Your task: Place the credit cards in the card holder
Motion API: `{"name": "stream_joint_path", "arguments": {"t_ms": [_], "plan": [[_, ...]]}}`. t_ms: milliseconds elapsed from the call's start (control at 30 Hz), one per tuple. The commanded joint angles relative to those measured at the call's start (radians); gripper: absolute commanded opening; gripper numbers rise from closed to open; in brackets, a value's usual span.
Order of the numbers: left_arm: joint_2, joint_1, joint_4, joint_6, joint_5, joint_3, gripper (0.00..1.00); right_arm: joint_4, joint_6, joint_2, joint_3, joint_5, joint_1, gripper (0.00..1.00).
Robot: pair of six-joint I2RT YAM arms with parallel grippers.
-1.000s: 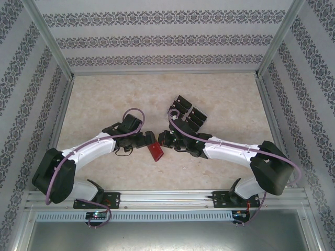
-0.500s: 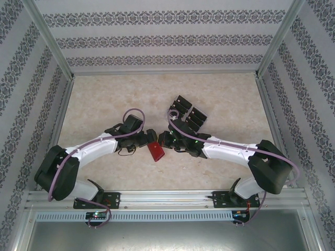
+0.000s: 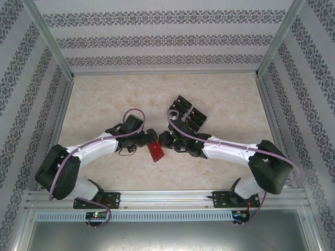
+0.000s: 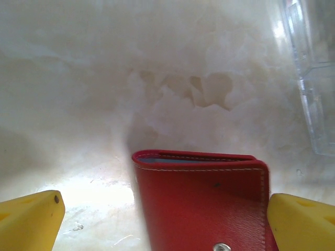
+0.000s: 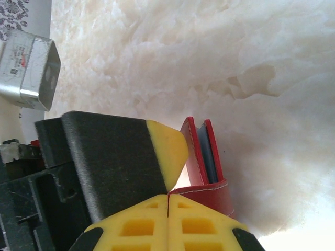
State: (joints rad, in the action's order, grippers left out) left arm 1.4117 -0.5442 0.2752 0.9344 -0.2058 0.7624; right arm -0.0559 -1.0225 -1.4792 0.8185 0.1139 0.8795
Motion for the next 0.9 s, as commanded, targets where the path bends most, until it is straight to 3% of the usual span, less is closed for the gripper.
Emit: {"name": "stream_joint_path", "arguments": {"t_ms": [0, 600, 867], "plan": [[-0.058, -0.015, -0.042, 0.043, 0.029, -0.014, 1.0, -0.009, 0.001, 0.042, 0.024, -0.015, 0.01, 0.0], [-0.04, -0.015, -0.063, 0.059, 0.045, -0.101, 1.0, 0.005, 0.002, 0.054, 0.028, -0.026, 0.016, 0.0], [-0.112, -0.014, -0.025, 0.047, 0.07, -0.146, 1.0, 0.026, -0.008, 0.075, -0.017, -0.063, -0.009, 0.0]]}}
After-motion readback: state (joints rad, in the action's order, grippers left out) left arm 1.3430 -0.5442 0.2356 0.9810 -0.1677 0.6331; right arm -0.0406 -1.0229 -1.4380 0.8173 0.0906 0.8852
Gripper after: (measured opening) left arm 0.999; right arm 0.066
